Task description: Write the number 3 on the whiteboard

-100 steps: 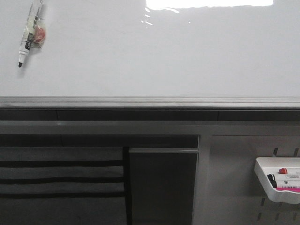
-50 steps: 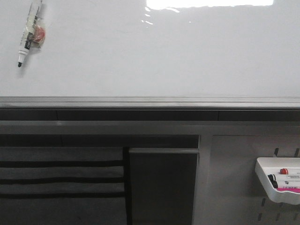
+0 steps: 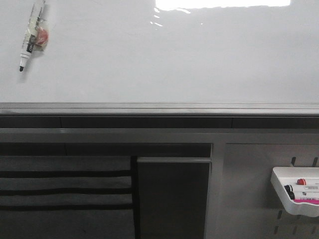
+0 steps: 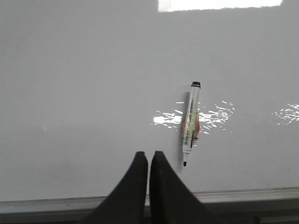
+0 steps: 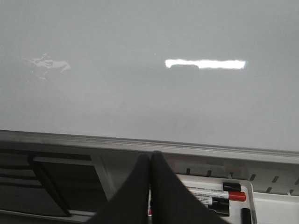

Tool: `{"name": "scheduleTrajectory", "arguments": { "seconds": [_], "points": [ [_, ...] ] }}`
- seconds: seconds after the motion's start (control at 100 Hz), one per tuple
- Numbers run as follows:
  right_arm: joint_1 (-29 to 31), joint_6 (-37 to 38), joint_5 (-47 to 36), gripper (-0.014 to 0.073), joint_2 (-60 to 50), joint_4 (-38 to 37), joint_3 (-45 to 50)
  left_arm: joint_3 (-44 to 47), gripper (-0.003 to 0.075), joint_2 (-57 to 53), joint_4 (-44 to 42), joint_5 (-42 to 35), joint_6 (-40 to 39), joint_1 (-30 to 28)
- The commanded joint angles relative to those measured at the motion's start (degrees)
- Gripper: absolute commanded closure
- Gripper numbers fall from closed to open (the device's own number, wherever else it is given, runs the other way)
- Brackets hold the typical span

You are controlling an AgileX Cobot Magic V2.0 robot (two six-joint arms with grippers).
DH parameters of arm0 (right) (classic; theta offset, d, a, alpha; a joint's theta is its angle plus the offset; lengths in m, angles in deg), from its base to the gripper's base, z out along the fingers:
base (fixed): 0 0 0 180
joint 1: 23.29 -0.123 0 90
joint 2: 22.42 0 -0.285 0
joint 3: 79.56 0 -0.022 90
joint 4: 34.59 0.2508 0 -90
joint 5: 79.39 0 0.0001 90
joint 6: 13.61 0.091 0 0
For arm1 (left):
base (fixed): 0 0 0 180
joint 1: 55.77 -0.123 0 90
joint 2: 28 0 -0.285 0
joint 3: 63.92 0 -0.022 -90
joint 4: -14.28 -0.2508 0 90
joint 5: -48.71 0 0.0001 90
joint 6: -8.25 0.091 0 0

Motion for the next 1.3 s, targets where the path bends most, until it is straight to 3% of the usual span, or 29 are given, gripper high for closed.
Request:
{"name": "scheduleTrajectory", "arguments": {
  "seconds": [0.0, 0.2, 0.29, 0.36, 0.44, 0.54, 0.64, 0.89, 1.1, 1.29],
  "points": [
    [0.2, -0.7, -3.1, 0.0663, 2.8, -0.1, -2.3, -2.0, 0.0741, 2.0, 0.3, -4.9, -0.4, -0.1],
    [0.2, -0.7, -3.1, 0.0662, 6.1, -0.1, -2.2, -2.0, 0.0741, 2.7, -1.6, -3.7, -0.4, -0.1],
    [0.2, -0.7, -3.1, 0.0596, 7.2, -0.1, -2.2, -2.0, 0.0720, 2.7, -4.2, -2.6, -0.4, -0.1],
    [0.2, -0.7, -3.1, 0.0470, 7.9, -0.1, -2.2, -2.0, 0.0638, 2.7, -5.7, -2.7, 0.0, -0.1],
    [0.2, -0.7, -3.2, 0.0288, 8.7, 0.2, -2.2, -2.0, 0.0493, 2.7, -5.8, -3.0, 2.4, -0.1],
    [0.2, -0.7, -3.3, 0.0157, 10.4, 2.1, -2.2, -2.0, 0.0319, 3.3, -3.6, -3.1, 2.4, 1.9],
    [0.0, -2.9, -3.4, 0.0155, 12.6, 5.7, -2.4, -2.0, 0.0297, 6.0, -3.5, -2.9, 3.5, 5.7],
    [-8.3, -21.6, -2.7, 0.0155, 18.8, 24.4, -5.5, -2.0, 0.0302, 21.9, -3.5, -12.1, 3.6, 14.0],
    [-15.8, -21.7, -5.9, 0.0155, 20.8, 24.6, -6.0, -2.8, 0.0302, 36.4, -3.2, -24.2, 3.6, 16.0],
    [-17.3, -21.7, -6.3, 0.0155, 20.8, 24.6, -6.0, -7.7, 0.0302, 48.5, -3.2, -27.6, 3.4, 15.8]
  ]
}}
